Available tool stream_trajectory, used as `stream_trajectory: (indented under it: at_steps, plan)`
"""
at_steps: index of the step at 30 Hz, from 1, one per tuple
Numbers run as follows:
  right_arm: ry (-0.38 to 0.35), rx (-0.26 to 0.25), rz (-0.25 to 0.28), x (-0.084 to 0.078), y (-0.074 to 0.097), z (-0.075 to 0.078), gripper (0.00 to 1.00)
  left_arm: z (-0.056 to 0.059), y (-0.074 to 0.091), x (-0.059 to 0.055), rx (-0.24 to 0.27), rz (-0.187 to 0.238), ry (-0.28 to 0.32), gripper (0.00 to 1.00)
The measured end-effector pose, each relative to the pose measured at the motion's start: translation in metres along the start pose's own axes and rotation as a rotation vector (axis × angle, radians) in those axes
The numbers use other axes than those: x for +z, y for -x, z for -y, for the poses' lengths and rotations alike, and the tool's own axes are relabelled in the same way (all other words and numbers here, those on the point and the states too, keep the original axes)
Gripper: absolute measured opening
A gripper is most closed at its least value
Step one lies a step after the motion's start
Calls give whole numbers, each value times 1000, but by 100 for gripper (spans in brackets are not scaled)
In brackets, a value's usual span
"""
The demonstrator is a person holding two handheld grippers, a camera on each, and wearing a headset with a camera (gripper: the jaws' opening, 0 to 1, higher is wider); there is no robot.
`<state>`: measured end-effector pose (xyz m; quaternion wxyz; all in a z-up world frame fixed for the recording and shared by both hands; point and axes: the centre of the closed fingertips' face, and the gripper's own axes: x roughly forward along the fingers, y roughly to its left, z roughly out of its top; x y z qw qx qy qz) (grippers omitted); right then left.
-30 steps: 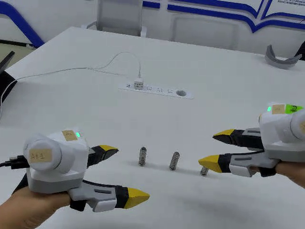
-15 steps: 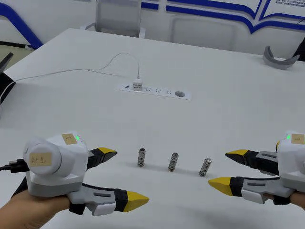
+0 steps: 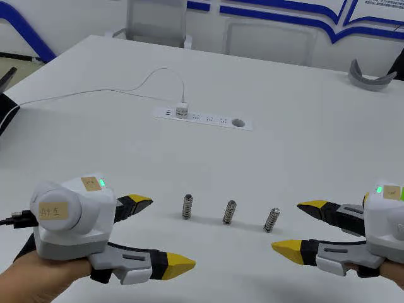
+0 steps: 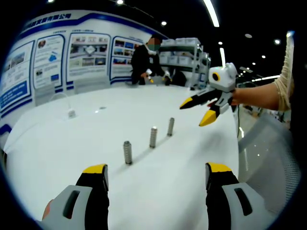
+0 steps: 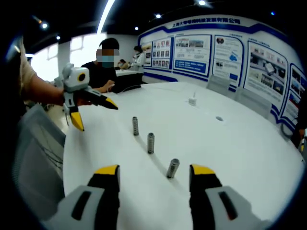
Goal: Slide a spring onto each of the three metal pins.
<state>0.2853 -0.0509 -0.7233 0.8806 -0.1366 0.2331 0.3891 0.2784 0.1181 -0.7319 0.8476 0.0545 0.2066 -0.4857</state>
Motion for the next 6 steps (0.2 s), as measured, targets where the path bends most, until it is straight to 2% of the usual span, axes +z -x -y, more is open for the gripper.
stream_trajectory:
  at_steps: [6]
  plan:
    - [-4, -3, -2, -4, -1, 0, 61, 0, 0, -2, 0, -3, 3, 85]
